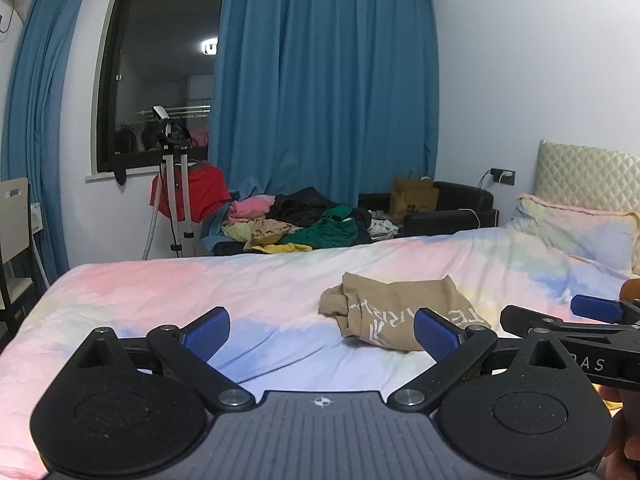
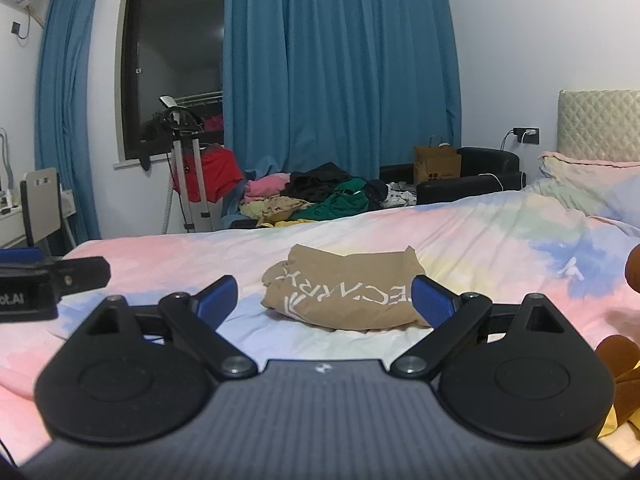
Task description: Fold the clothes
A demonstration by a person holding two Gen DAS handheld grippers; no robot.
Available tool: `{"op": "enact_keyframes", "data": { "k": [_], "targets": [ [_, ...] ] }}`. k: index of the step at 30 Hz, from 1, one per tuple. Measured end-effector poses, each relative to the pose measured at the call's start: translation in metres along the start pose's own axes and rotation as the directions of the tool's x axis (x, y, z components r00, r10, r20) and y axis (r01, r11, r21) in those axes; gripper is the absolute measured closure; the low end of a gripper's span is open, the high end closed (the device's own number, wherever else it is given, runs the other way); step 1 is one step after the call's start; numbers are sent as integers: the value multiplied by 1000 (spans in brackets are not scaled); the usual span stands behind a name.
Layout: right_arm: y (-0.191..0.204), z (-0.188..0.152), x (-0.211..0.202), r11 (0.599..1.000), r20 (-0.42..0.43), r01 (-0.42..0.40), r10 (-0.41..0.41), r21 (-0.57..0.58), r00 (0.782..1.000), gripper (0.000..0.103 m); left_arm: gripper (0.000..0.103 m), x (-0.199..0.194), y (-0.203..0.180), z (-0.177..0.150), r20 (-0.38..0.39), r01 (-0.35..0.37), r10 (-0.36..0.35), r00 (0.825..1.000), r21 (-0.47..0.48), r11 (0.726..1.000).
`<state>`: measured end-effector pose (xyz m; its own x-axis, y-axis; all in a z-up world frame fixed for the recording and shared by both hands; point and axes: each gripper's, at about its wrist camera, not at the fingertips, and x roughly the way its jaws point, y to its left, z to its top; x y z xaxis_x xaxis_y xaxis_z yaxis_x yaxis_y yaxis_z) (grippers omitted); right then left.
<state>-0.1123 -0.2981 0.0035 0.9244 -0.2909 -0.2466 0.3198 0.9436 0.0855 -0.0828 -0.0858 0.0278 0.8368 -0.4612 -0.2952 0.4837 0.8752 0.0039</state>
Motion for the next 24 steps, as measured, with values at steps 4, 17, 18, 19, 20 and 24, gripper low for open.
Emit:
{"op": "enact_keyframes", "data": {
  "k": [4,17,18,19,20,24],
  "targets": [
    [0,-7,2,1000,-7,17,-17,0,1000,8,4,5,5,-10,-25,6,-7,1000,-24,1000],
    [2,-10,3,999,3,39,-39,-11,999,8,3,5,12,-14,-25,-11,10,1000,-55,998],
    [1,-10,2,999,4,39,-39,-8,999,8,3,5,13,-14,-24,-12,10,1000,-57,998],
    [1,-10,2,999,5,41,-41,-5,999,8,3,5,13,-14,-24,-12,11,1000,-59,998],
    [1,-10,2,999,7,43,-43,-3,999,8,3,4,13,-14,-24,-13,12,1000,-60,998],
    [1,-10,2,999,9,46,-46,1,999,8,3,4,15,-13,-26,-17,16,1000,-69,997]
  ]
}}
